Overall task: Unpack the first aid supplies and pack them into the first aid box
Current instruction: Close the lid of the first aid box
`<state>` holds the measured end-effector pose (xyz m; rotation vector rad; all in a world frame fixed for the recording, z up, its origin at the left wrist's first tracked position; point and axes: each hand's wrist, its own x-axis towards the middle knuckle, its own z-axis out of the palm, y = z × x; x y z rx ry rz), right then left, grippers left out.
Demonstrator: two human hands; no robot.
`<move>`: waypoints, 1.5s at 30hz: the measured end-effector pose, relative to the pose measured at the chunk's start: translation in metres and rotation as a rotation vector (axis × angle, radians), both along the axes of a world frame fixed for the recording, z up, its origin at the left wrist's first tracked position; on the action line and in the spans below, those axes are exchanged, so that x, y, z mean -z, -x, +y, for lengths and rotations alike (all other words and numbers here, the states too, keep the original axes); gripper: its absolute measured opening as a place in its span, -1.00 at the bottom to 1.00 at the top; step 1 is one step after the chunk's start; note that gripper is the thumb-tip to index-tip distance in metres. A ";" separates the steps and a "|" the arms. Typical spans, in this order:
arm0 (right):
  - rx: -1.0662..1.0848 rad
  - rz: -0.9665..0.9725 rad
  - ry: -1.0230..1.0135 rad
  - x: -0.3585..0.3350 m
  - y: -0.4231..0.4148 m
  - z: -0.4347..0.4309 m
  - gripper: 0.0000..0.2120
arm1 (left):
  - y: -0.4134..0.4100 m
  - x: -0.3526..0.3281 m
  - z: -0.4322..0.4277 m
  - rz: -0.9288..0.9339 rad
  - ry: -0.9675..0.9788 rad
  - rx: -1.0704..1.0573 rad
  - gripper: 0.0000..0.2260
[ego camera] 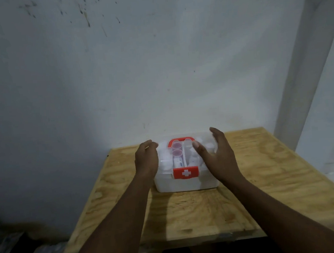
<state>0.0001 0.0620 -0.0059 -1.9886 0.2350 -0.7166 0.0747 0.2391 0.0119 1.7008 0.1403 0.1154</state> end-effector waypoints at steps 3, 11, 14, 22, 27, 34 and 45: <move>0.038 0.049 -0.288 0.007 0.003 0.005 -0.31 | 0.006 0.006 -0.001 0.038 0.134 -0.083 -0.77; 0.069 0.007 -0.332 -0.006 0.002 -0.030 -0.34 | 0.010 -0.003 -0.032 -0.062 0.188 -0.049 -0.69; 0.076 -0.013 -0.278 -0.016 0.001 -0.053 -0.36 | 0.006 -0.006 -0.056 -0.103 0.182 -0.004 -0.67; 0.115 0.028 -0.221 0.004 -0.007 -0.087 -0.38 | -0.004 0.010 -0.087 -0.092 0.082 0.052 -0.64; 0.258 0.009 0.027 0.005 -0.014 -0.086 -0.27 | 0.001 0.018 -0.088 -0.335 -0.303 0.051 -0.55; 0.210 -0.197 0.897 0.020 -0.005 -0.074 -0.29 | 0.008 0.040 -0.079 -1.054 -1.052 0.096 -0.43; 0.151 -0.056 0.985 0.039 -0.034 -0.083 -0.33 | -0.027 0.068 -0.089 -1.004 -1.076 0.115 -0.48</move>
